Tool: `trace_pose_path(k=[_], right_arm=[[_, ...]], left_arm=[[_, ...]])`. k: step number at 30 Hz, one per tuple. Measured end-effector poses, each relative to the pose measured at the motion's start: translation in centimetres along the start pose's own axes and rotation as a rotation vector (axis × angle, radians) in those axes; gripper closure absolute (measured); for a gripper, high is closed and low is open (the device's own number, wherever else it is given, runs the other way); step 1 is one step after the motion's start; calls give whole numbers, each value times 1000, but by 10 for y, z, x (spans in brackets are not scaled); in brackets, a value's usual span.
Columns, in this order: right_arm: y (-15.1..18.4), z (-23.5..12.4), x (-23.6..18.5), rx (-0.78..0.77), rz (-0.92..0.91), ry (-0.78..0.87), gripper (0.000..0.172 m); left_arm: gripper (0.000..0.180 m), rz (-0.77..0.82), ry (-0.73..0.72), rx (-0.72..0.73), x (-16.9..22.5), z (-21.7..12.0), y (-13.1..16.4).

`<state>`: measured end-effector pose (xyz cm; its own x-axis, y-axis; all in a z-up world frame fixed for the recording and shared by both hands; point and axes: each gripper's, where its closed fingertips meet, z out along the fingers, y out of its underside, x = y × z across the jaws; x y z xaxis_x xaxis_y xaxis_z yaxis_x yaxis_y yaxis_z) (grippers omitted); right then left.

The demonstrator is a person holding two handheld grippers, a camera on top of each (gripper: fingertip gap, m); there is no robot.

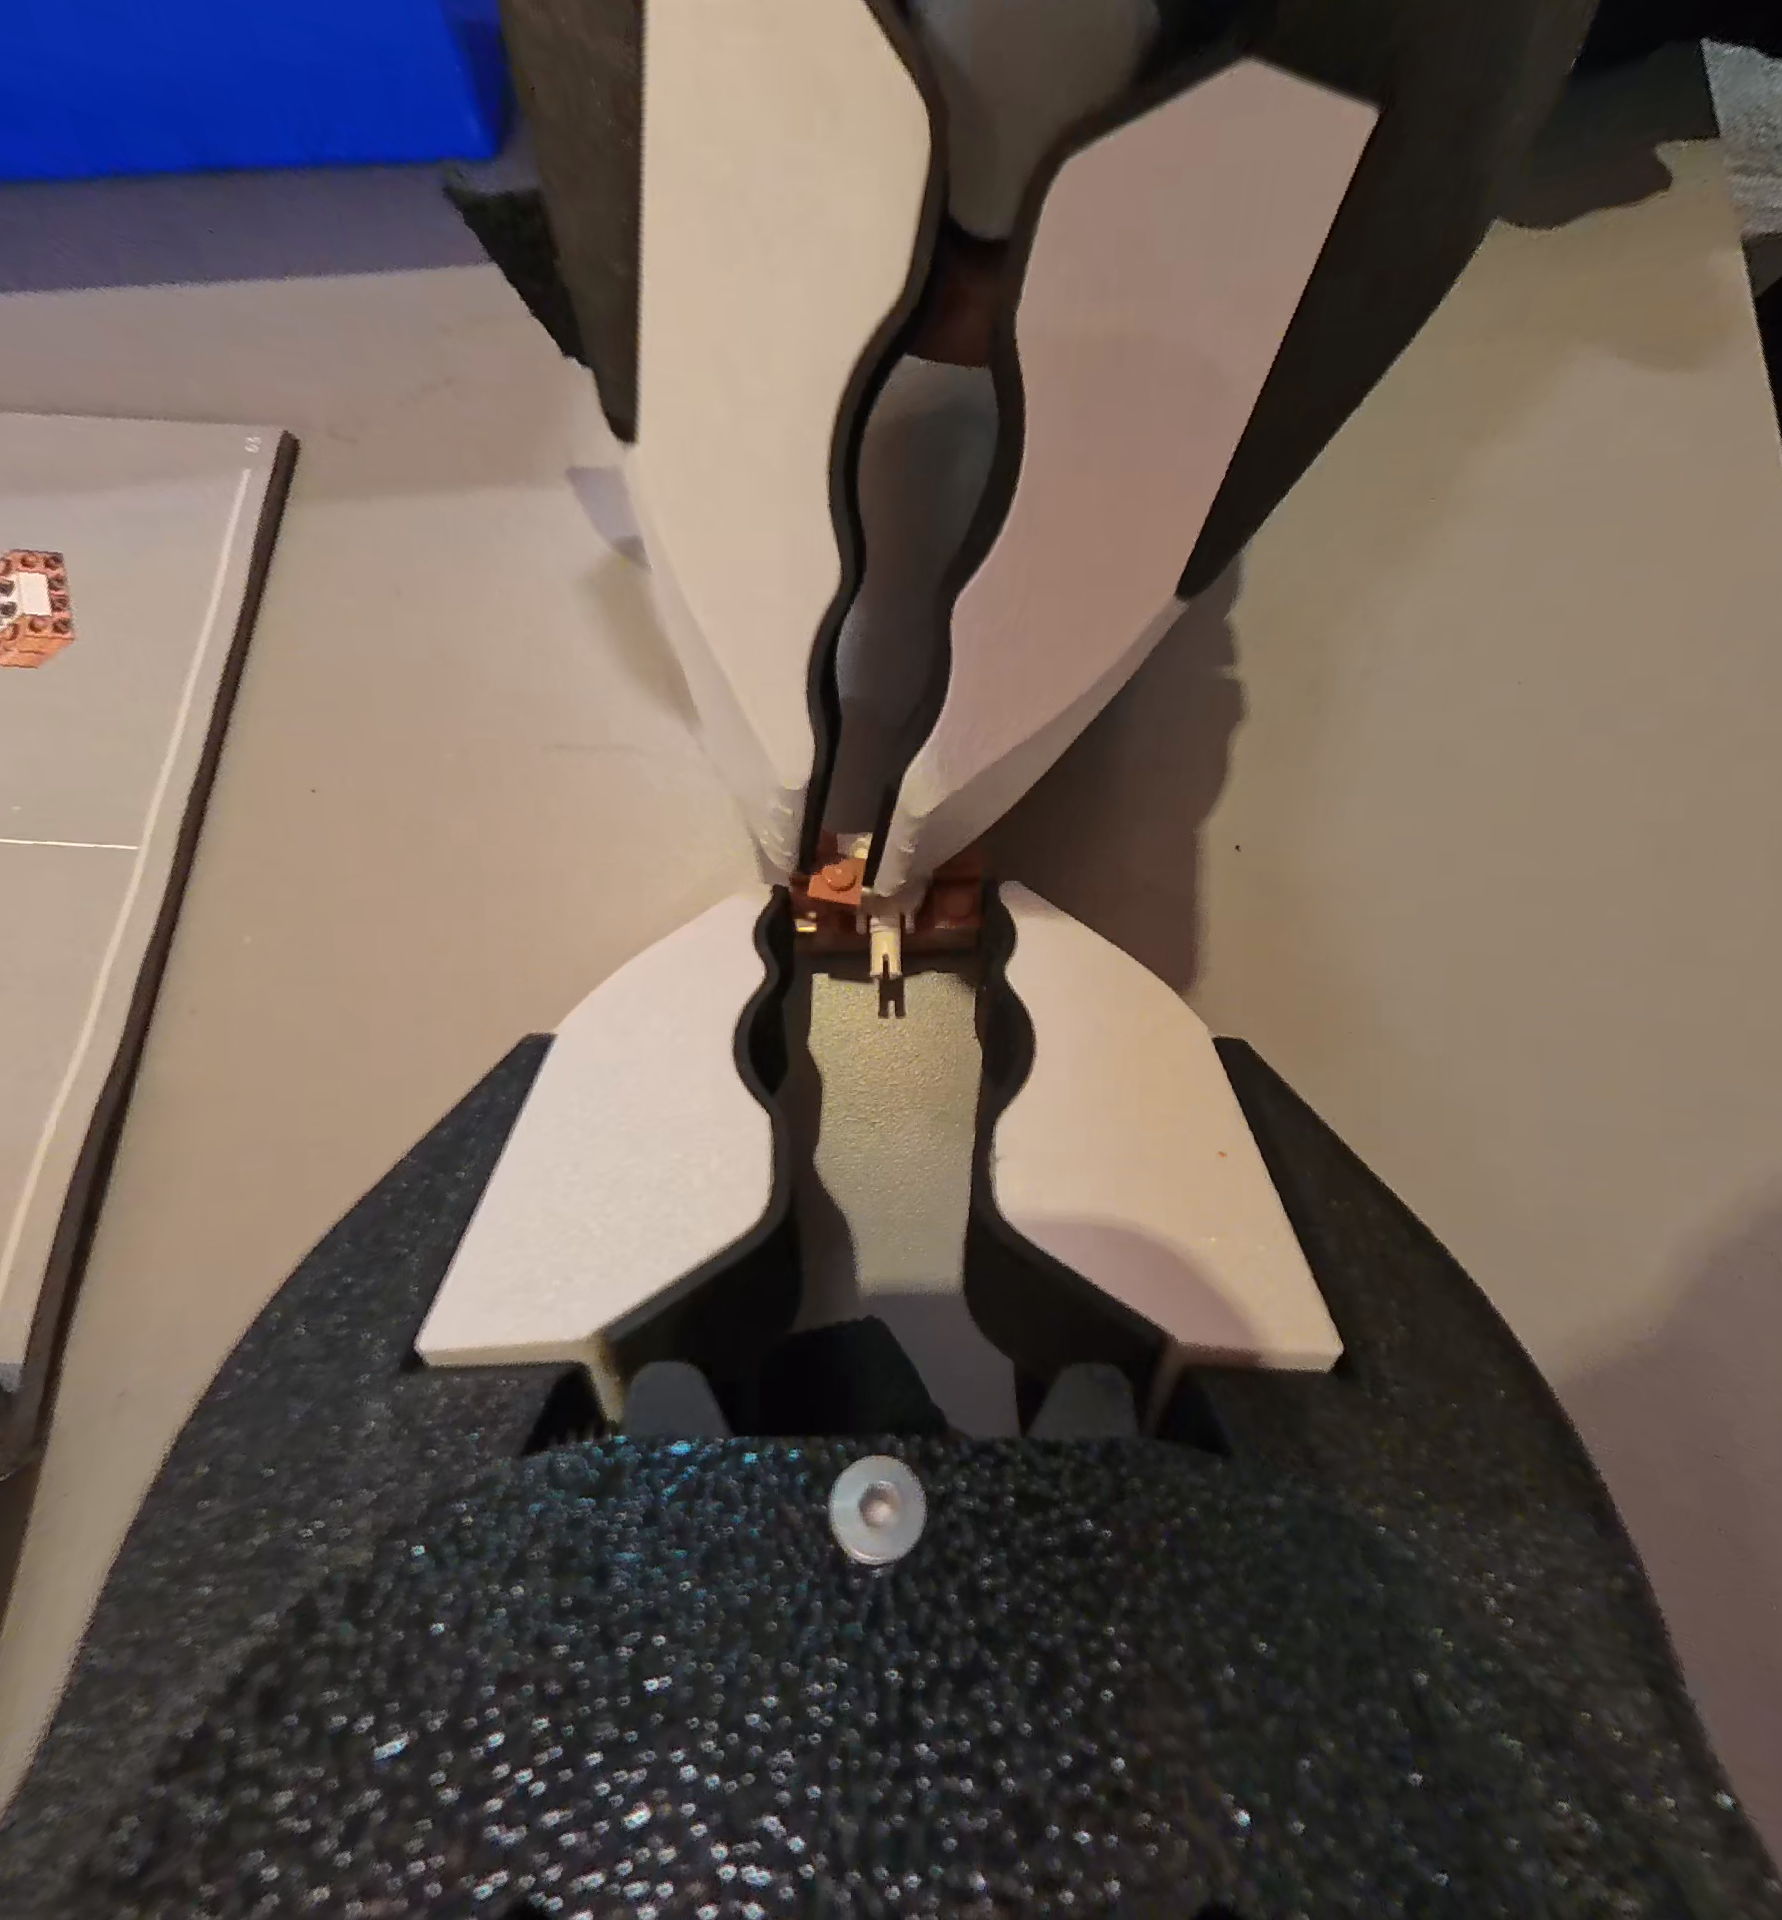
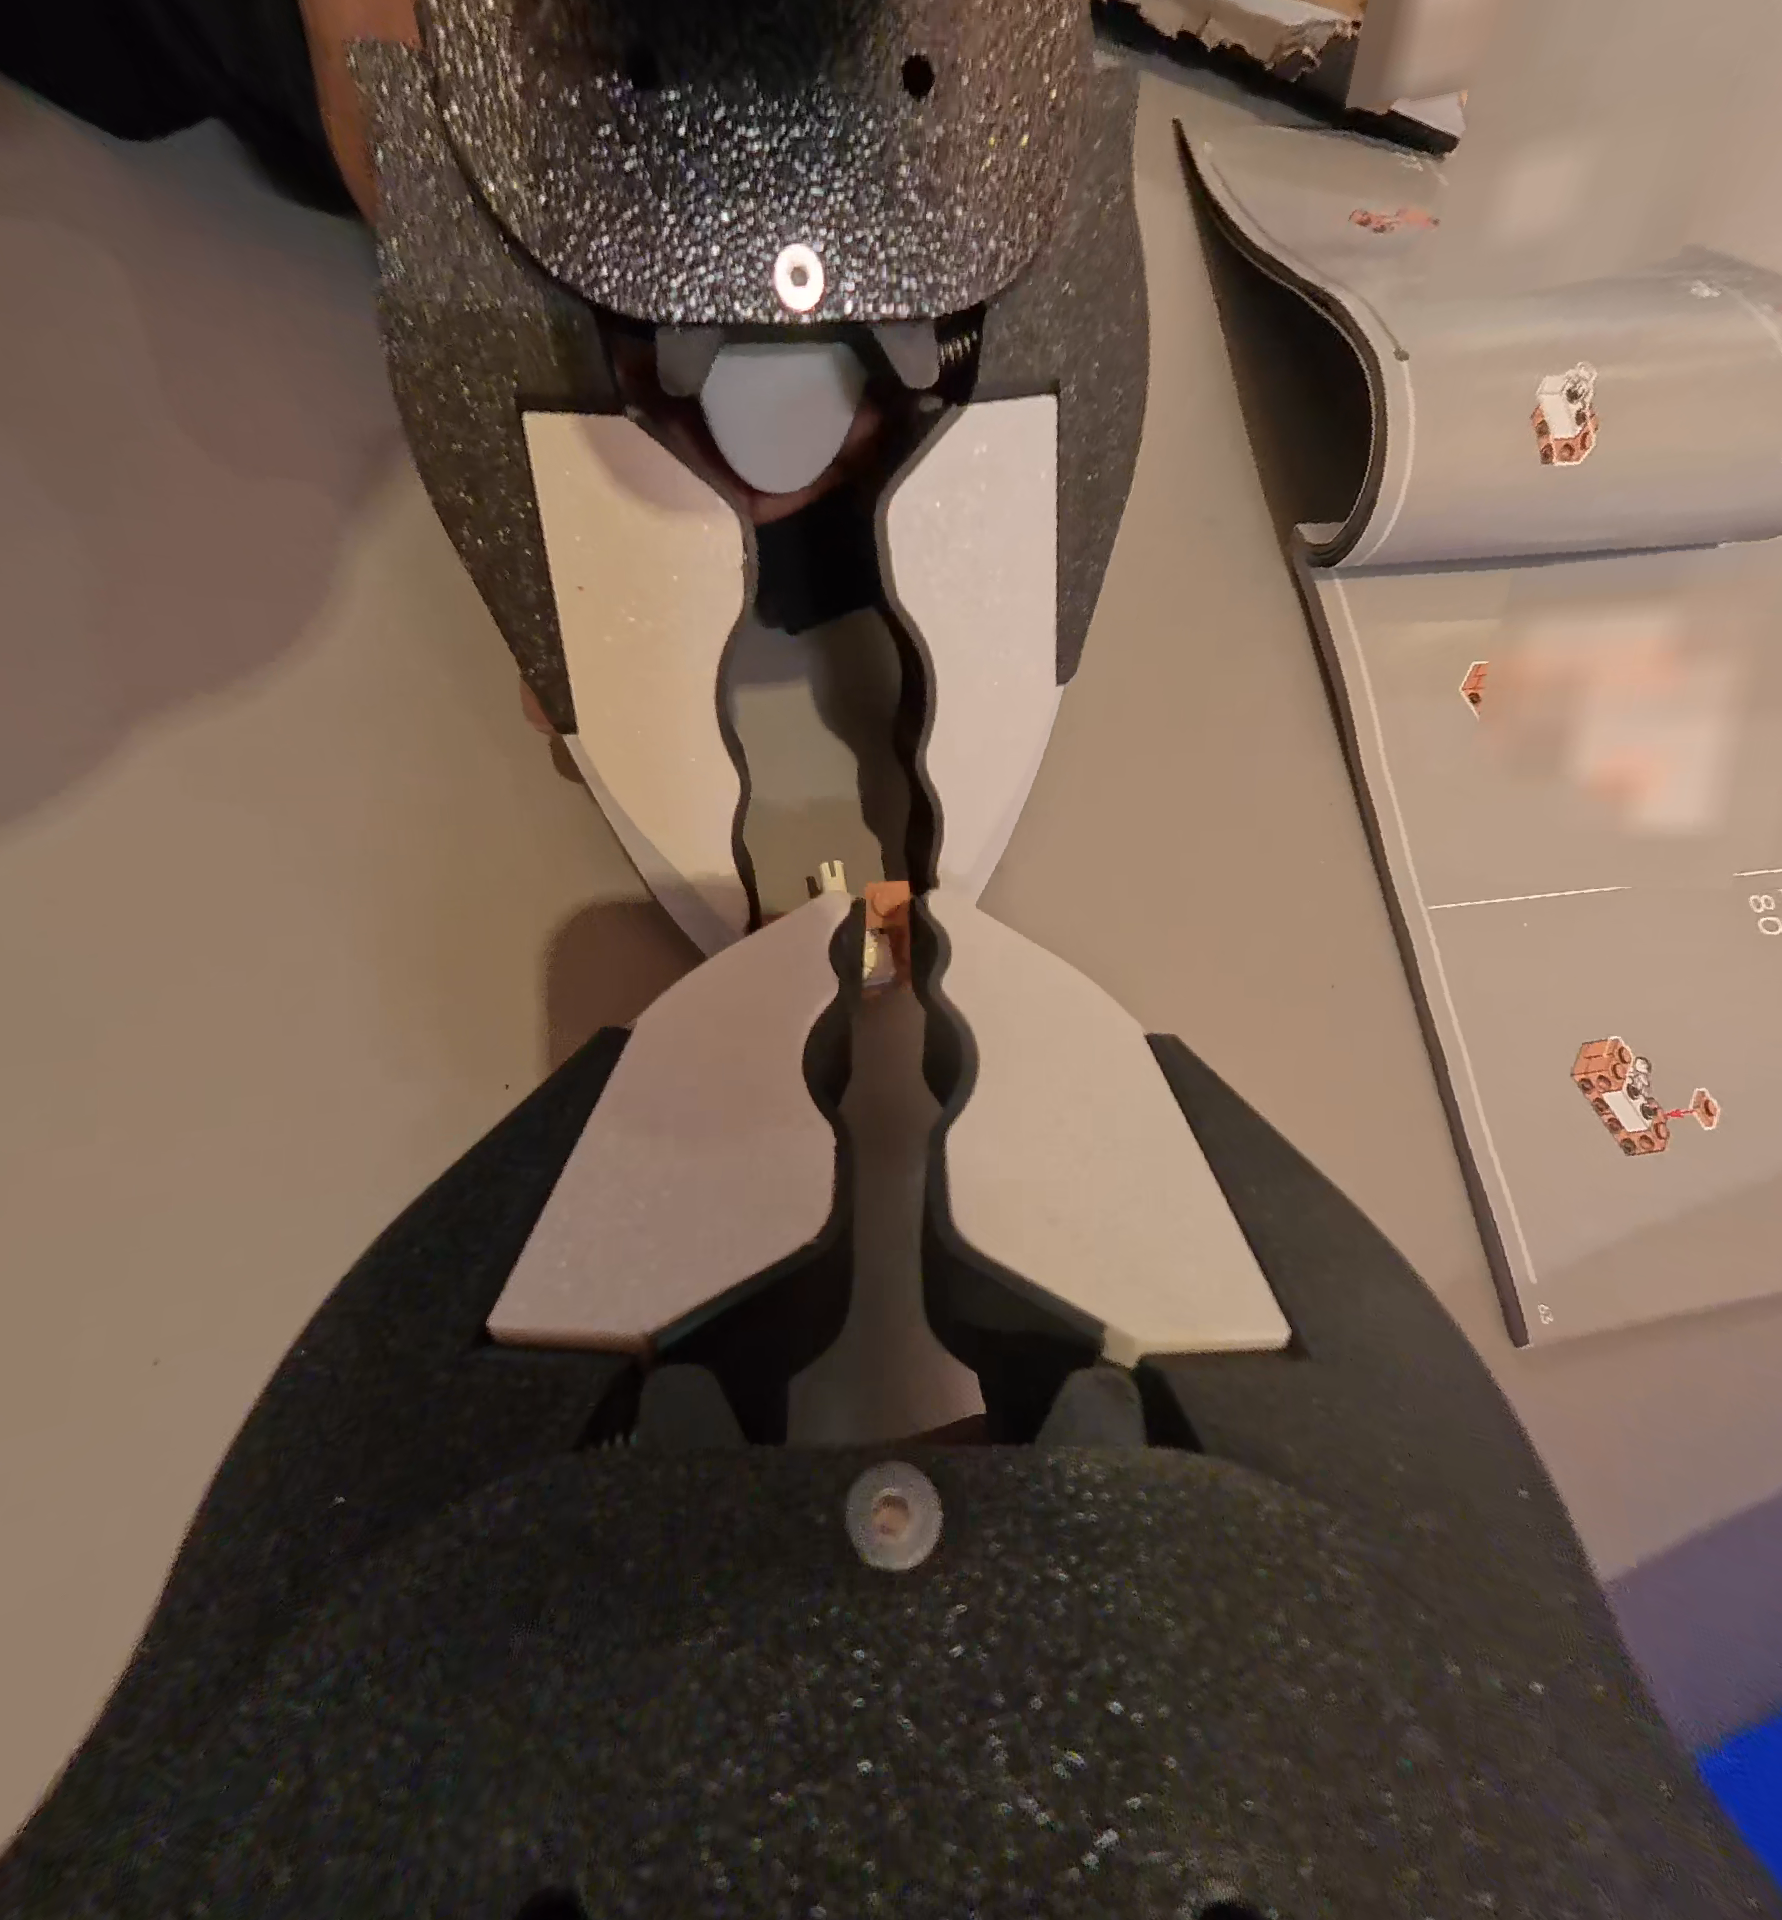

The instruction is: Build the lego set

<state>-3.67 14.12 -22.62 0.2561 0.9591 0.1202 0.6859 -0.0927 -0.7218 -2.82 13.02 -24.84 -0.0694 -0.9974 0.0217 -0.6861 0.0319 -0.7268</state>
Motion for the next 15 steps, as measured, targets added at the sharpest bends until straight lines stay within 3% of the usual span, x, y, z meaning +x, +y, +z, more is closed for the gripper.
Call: trace_pose_path(k=[15], right_arm=[[5,7,1,-34,-23,38,164]], left_arm=[[147,-22,15,-17,1,0,3]])
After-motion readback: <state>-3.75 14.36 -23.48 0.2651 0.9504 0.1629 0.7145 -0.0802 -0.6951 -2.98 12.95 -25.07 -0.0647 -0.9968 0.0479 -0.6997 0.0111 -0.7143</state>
